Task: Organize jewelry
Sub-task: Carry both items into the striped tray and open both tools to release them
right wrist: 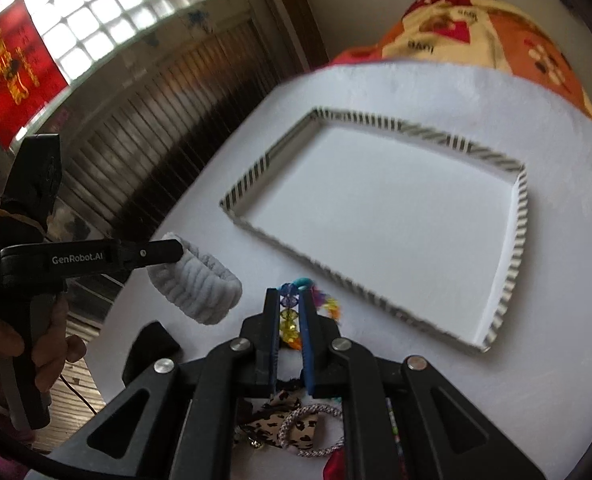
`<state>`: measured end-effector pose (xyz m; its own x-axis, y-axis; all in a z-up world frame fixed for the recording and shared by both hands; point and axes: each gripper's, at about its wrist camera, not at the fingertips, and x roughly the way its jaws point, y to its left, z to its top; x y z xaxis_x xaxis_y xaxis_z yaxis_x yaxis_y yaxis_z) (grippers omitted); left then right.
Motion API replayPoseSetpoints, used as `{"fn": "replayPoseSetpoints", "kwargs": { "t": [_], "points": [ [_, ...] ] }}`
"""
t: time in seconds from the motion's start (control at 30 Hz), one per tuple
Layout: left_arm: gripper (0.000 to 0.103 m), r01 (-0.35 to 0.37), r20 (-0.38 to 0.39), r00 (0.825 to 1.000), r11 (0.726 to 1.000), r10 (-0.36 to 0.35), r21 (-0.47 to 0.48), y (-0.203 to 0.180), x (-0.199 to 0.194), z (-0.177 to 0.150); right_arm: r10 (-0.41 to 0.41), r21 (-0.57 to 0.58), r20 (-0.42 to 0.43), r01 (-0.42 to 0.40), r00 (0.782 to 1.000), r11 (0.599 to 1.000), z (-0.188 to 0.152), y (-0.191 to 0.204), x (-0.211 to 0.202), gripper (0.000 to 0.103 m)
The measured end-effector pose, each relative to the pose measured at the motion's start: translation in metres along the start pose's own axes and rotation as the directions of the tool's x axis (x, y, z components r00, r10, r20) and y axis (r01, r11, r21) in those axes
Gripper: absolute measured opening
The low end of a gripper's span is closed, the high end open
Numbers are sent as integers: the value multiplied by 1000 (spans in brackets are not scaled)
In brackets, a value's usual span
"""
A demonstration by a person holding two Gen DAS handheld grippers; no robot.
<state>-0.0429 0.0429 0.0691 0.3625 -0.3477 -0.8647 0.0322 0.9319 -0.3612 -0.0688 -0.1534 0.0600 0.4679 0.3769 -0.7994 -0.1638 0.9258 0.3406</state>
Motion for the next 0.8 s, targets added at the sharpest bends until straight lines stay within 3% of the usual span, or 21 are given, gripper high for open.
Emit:
{"fn": "replayPoseSetpoints", "kwargs": {
  "t": [0.3, 0.47, 0.8],
  "points": [
    [10, -55, 81, 996, 995, 49, 83, -35, 11, 43, -68, 48, 76, 64, 995, 997, 29, -29, -26, 10],
    [10, -94, 76, 993, 988, 85, 121, -46, 34, 58, -103, 80, 49, 98, 994, 992, 34, -49, -16, 10],
    [10, -171, 27, 985, 971, 169, 165, -53, 89, 74, -84, 137, -32, 88, 996, 987, 29, -73, 25, 10]
  ]
}}
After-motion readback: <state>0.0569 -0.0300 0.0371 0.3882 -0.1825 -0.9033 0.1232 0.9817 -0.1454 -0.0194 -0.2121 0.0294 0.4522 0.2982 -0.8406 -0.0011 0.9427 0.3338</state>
